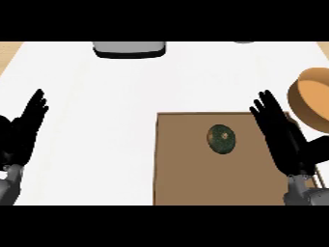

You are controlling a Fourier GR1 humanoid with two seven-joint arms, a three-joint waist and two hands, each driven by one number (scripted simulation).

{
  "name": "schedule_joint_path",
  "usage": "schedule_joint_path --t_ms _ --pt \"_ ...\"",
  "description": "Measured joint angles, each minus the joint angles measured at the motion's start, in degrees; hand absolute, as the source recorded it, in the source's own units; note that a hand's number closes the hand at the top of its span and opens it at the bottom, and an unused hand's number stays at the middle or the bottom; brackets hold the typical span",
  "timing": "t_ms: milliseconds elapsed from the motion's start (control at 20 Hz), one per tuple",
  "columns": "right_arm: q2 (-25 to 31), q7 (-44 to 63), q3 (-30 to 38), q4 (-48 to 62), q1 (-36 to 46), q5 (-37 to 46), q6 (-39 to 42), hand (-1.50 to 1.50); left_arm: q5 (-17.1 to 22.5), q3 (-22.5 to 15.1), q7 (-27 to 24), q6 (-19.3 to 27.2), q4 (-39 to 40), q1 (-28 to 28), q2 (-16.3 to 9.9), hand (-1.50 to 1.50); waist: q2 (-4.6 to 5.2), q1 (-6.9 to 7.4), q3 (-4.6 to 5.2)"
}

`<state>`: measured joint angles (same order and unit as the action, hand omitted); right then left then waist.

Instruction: Pick the squash from the tray and place it in the pot

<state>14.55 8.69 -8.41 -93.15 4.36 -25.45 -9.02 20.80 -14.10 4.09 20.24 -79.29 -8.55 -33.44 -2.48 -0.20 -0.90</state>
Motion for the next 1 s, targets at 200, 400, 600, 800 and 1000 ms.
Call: schedule_joint_path --t_ms 200,400,600,800,1000 --pt "1.7 0.0 -1.2 -1.9 8.7 -4.8 10.6 1.5 0.5 0.8 -1.9 -0.7 -2.7 -3.3 1.0 0.0 1.61 2.56 0.4" --pt "7.0 -3.1 -2.5 -4.9 18.3 -3.0 21.4 -1.5 1.4 0.8 -3.9 -1.2 -5.2 -6.5 3.4 0.0 1.8 5.03 0.86" --pt "13.3 -11.6 -1.8 -2.5 23.5 0.8 33.1 -1.5 2.8 1.0 -5.1 -1.4 -7.3 -8.9 5.9 0.0 3.45 5.75 0.59" --pt "17.8 -23.1 -0.2 0.1 26.9 3.2 44.6 -1.5 3.4 1.5 -5.7 -1.3 -7.8 -10.5 7.2 0.0 4.31 5.5 0.4" --pt "22.5 -31.8 1.9 3.5 29.9 8.7 50.7 -1.5 3.7 1.9 -6.6 -1.5 -7.9 -10.7 7.9 0.0 4.57 5.41 0.41"
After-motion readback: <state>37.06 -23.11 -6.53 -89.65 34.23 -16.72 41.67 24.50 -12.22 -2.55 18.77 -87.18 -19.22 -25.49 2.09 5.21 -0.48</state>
